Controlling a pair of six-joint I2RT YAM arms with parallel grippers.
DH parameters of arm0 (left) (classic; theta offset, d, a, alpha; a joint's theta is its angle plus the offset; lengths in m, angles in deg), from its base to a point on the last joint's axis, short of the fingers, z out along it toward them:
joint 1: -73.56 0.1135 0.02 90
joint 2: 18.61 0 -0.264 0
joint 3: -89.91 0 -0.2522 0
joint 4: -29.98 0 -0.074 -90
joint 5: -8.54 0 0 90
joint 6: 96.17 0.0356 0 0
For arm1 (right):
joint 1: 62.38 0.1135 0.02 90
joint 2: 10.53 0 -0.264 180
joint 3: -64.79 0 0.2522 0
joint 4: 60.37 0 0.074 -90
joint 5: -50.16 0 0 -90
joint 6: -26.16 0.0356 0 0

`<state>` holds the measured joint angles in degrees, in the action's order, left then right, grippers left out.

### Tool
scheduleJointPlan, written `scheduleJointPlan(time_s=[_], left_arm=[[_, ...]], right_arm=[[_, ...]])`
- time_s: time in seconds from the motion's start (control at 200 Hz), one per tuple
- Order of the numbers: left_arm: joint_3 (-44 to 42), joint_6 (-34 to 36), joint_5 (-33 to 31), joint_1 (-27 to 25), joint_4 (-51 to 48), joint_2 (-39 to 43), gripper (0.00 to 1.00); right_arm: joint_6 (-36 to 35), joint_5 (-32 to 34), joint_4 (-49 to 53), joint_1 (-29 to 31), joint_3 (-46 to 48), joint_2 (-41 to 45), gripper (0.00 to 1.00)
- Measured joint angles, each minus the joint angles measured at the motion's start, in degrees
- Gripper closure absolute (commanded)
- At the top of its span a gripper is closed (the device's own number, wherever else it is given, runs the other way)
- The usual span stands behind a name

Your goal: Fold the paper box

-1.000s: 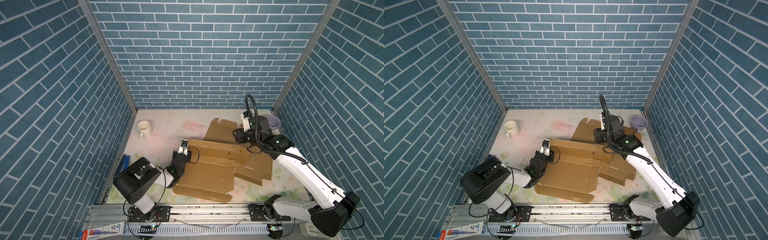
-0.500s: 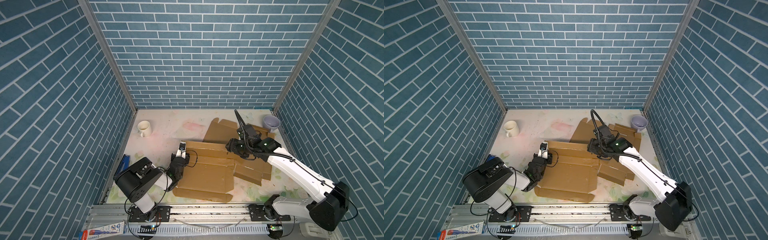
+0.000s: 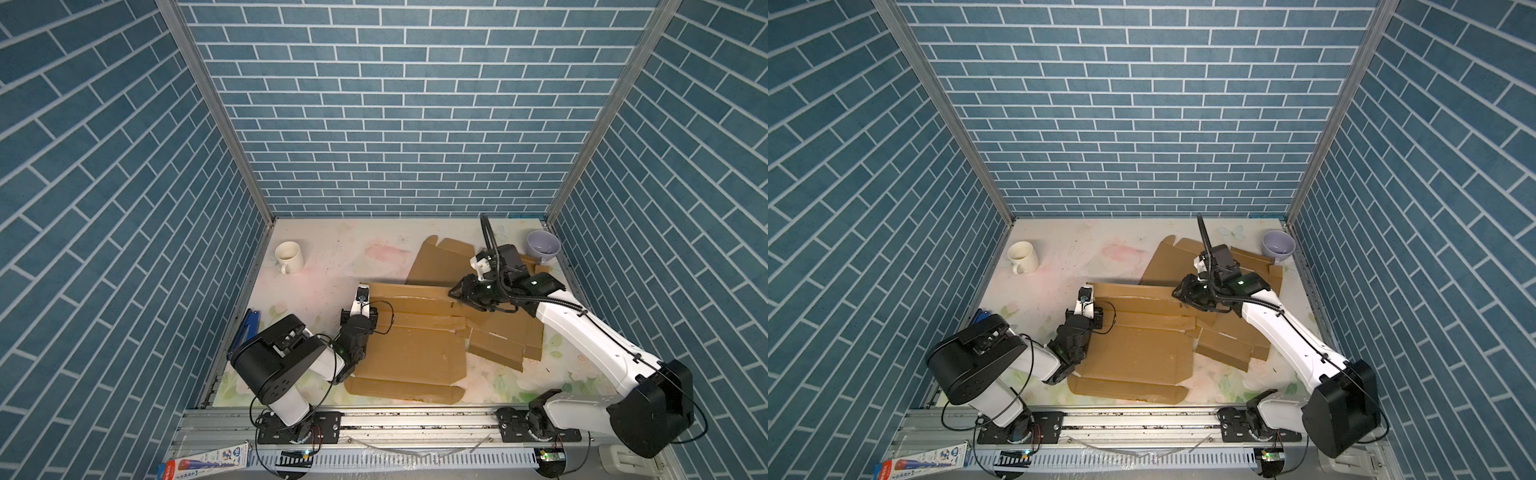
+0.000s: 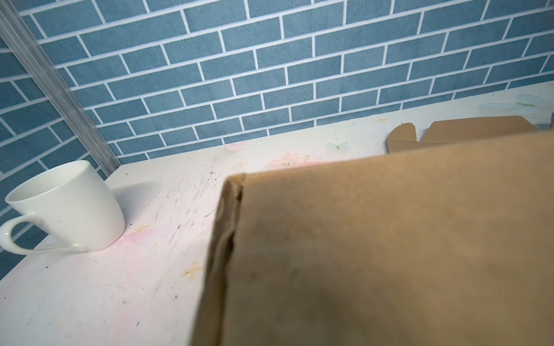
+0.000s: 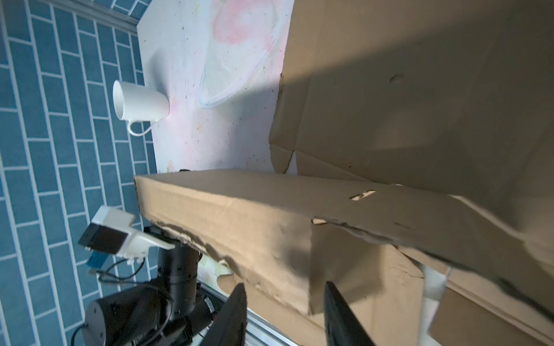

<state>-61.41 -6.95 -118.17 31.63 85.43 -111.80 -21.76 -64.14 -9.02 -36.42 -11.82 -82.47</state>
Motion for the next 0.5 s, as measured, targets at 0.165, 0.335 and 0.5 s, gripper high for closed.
scheduleJointPlan(time_s=[0.165, 0.335, 0.5], left_arm=[[0.52, -0.76, -0.59, -0.07, -2.12, 0.24, 1.0], [2.84, -2.12, -1.22, -0.07, -6.69, 0.66, 1.0], [4.2, -3.08, -1.36, -0.07, -11.26, 2.14, 1.0]], right_arm=[[-10.25, 0.74, 2.8, -15.74, -3.3, 3.02, 0.69], [-16.9, 4.11, -5.81, -21.11, -0.59, -2.01, 0.76], [-21.66, 1.9, -17.66, -20.24, 6.08, -11.82, 0.76]])
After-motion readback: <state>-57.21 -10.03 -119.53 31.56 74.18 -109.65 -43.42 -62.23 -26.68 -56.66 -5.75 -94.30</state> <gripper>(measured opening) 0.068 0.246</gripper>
